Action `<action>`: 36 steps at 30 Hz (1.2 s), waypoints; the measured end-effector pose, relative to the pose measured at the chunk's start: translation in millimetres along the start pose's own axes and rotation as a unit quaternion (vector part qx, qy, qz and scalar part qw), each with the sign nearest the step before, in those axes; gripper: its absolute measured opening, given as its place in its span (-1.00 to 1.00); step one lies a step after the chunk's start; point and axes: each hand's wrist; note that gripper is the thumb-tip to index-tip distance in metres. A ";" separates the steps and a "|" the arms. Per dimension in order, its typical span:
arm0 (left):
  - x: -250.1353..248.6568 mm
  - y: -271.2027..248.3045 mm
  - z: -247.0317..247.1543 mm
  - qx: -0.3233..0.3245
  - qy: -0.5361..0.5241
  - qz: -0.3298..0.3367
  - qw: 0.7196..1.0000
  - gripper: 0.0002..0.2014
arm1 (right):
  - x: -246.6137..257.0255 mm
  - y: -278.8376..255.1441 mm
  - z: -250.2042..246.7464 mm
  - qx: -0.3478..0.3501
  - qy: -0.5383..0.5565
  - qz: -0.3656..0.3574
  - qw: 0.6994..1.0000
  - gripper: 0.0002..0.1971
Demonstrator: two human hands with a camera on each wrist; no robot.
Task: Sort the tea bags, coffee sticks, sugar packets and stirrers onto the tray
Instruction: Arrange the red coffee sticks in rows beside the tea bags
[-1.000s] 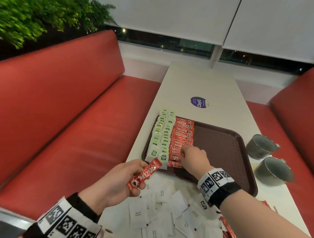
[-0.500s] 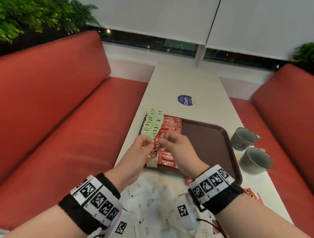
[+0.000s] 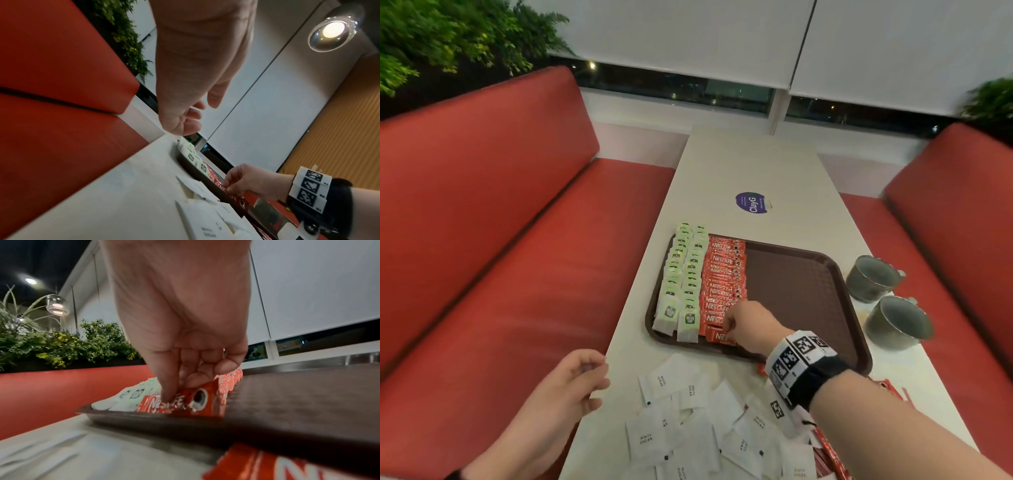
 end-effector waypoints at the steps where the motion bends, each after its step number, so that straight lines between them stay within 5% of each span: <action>1: 2.5 0.7 -5.0 -0.010 -0.008 -0.003 1.000 -0.95 | 1.8 2.4 3.1 0.009 -0.004 0.002 1.000 -0.86; 9: 12.9 -0.8 -22.3 -0.047 -0.034 -0.017 0.998 -0.87 | 11.3 6.3 5.5 -0.003 -0.072 -0.023 0.997 -0.77; 14: 11.5 1.9 -18.9 -0.045 -0.023 -0.011 0.999 -0.84 | -7.2 -22.1 -25.6 -0.125 0.076 -0.014 0.989 -0.85; 18: 9.4 5.0 3.3 -0.035 0.015 -0.009 0.999 -0.83 | -60.1 -83.8 -55.4 -0.225 0.176 0.051 0.957 -0.89; 23: -3.2 -9.1 67.5 0.047 0.112 0.067 0.990 -0.92 | -125.1 -159.6 -39.0 -0.225 0.173 0.157 0.946 -0.82; 26: -6.7 -26.6 120.7 0.136 0.234 0.181 0.946 -0.86 | -146.2 -183.5 -20.6 -0.219 0.134 0.164 0.953 -0.92; 31: 0.8 -44.4 200.3 0.275 0.416 0.362 0.788 -0.76 | -142.3 -188.3 -2.9 -0.137 0.042 0.088 0.986 -0.68; 33: 8.1 -45.3 219.8 0.285 0.462 0.409 0.733 -0.70 | -137.6 -176.4 -4.5 -0.114 0.003 0.074 0.991 -0.61; 36: 20.5 -42.3 233.9 0.263 0.507 0.443 0.691 -0.67 | -136.7 -159.5 -7.9 -0.089 -0.079 0.056 0.991 -0.64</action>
Point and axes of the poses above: each hand's wrist, its own y-axis towards the middle knuckle, its own z-axis out of the palm, x = y × z, and after that the axes turned 15 degrees about -x, right-handed
